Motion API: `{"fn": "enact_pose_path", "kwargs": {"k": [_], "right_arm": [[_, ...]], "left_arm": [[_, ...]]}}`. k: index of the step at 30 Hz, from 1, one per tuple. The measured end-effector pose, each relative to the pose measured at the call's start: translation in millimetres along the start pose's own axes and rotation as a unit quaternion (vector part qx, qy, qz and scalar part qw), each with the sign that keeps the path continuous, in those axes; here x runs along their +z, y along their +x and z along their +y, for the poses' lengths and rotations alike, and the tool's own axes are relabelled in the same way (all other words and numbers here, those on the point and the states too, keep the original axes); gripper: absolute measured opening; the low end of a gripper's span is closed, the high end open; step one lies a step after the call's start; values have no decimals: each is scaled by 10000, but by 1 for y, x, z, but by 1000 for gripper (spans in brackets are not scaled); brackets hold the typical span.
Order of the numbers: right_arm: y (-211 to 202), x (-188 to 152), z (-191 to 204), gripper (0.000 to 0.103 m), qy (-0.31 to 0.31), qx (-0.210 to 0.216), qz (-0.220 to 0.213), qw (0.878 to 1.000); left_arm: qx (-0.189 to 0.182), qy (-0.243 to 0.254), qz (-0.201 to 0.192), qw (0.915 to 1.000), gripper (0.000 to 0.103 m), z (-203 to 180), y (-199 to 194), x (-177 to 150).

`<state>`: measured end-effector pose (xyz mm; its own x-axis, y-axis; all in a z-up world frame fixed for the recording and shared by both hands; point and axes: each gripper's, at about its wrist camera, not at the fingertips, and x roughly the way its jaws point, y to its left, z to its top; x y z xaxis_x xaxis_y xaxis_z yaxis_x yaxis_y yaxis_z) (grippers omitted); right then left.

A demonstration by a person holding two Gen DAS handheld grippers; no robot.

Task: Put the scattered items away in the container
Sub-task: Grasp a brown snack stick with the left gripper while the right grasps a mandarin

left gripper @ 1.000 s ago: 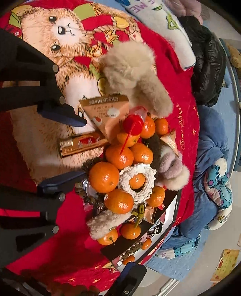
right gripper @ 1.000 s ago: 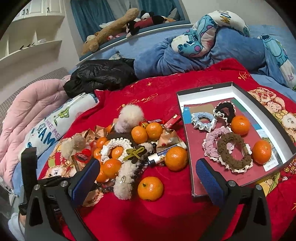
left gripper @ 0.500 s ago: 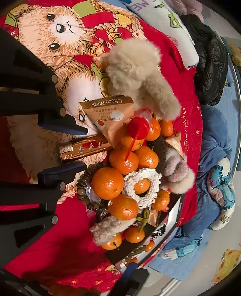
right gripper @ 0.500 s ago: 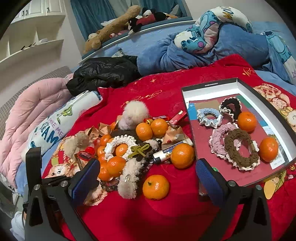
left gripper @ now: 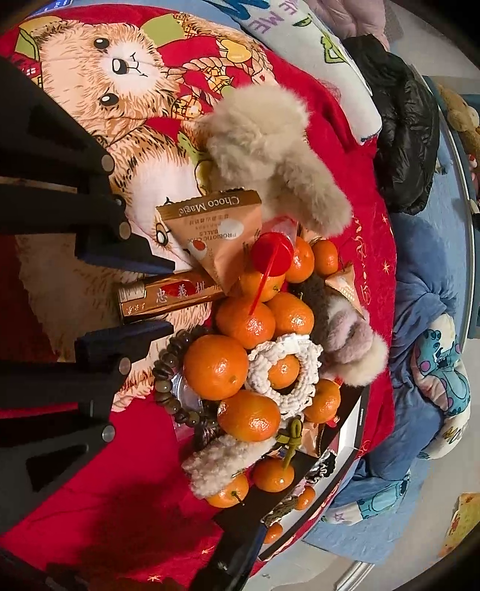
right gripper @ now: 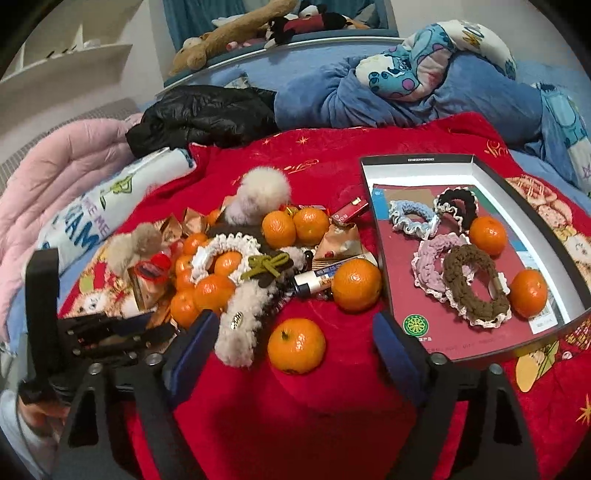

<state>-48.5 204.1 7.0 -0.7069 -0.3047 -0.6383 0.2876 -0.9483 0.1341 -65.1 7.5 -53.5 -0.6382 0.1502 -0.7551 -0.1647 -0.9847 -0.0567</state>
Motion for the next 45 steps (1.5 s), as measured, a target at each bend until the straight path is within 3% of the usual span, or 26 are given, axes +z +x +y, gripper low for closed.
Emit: {"fn": "enact_pose_path", "kwargs": {"k": [4, 14, 19, 36, 45], "right_arm": [[6, -4, -1, 67, -44, 155, 181, 9997], [24, -9, -4, 51, 9, 344, 451, 9984], [35, -10, -14, 38, 388, 555, 621, 9958], [17, -3, -20, 37, 752, 425, 445, 9953], [-3, 10, -12, 37, 736, 506, 172, 9959]], "left_arm": [[21, 4, -8, 10000, 27, 0, -1, -1], [178, 150, 41, 9997, 27, -7, 3, 1], [72, 74, 84, 9999, 27, -4, 5, 3], [120, 49, -59, 9999, 21, -1, -25, -14], [-145, 107, -390, 9991, 21, -3, -61, -22]]}}
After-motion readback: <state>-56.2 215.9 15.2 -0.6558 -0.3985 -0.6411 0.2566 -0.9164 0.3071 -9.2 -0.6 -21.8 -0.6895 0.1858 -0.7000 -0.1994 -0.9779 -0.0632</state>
